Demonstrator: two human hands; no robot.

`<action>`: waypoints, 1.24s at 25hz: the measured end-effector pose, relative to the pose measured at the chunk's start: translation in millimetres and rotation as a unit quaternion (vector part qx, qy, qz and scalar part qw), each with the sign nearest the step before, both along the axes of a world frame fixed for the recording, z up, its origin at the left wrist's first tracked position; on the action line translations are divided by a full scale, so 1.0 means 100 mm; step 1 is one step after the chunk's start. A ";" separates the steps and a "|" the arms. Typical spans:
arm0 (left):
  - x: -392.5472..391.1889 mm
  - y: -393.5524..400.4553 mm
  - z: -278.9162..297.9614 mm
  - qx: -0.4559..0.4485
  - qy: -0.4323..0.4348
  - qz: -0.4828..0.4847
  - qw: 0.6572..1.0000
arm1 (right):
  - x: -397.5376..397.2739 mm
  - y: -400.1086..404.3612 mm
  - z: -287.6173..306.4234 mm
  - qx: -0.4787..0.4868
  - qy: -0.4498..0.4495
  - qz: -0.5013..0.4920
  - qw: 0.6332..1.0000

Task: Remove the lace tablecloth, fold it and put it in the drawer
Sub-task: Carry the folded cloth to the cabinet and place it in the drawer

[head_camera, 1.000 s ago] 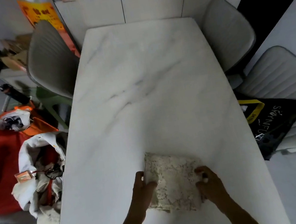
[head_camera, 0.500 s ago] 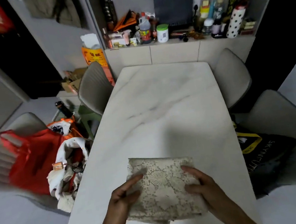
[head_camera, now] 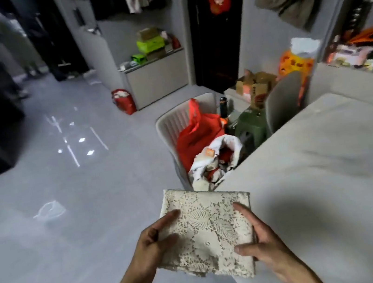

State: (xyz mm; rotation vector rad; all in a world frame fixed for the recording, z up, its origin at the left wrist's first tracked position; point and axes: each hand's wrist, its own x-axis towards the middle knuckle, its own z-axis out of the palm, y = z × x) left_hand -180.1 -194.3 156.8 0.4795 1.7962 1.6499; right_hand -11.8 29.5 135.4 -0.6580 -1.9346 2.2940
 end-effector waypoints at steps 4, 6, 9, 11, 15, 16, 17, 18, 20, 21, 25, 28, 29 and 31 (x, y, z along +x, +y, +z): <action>-0.58 -1.62 -0.05 -0.008 -0.019 0.149 0.989 | -1.21 -1.24 0.01 -0.021 0.000 0.056 0.998; -0.92 -2.55 -0.08 -0.014 -0.010 0.209 0.978 | -1.87 -1.98 0.01 -0.016 -0.004 0.126 0.992; -1.51 -3.82 -0.10 -0.034 0.021 0.236 0.971 | -2.80 -3.17 -0.05 0.014 -0.011 0.184 0.983; -1.81 -4.49 -0.06 -0.037 0.006 0.264 0.964 | -3.27 -3.87 -0.02 0.036 -0.021 0.214 0.976; -2.63 -5.69 -0.03 -0.023 -0.012 0.306 0.952 | -4.31 -5.09 0.09 0.057 -0.040 0.261 0.963; -2.88 -5.94 -0.05 -0.019 -0.016 0.315 0.949 | -4.61 -5.33 0.06 0.056 -0.041 0.271 0.960; -3.11 -6.13 -0.08 -0.023 -0.016 0.321 0.947 | -4.87 -5.53 0.03 0.052 -0.042 0.276 0.959; -3.34 -6.30 -0.11 -0.028 -0.019 0.326 0.945 | -5.12 -5.72 0.01 0.045 -0.044 0.282 0.957; -3.91 -6.72 -0.20 -0.043 -0.019 0.342 0.939 | -5.82 -6.15 -0.11 0.038 -0.042 0.306 0.950; -4.19 -6.92 -0.24 -0.050 -0.026 0.356 0.933 | -6.19 -6.37 -0.20 0.040 -0.040 0.317 0.947; -5.39 -7.90 -0.19 -0.064 -0.050 0.421 0.903 | -7.93 -7.42 -0.29 0.029 -0.028 0.387 0.921; -6.16 -8.68 -0.13 -0.052 -0.040 0.444 0.894 | -8.90 -8.23 -0.13 0.030 -0.025 0.419 0.907; -6.47 -8.96 -0.11 -0.047 -0.032 0.458 0.887 | -9.27 -8.51 -0.06 0.029 -0.024 0.424 0.905; -7.13 -9.52 -0.19 -0.031 -0.030 0.472 0.881 | -10.00 -9.08 -0.03 0.046 -0.021 0.426 0.903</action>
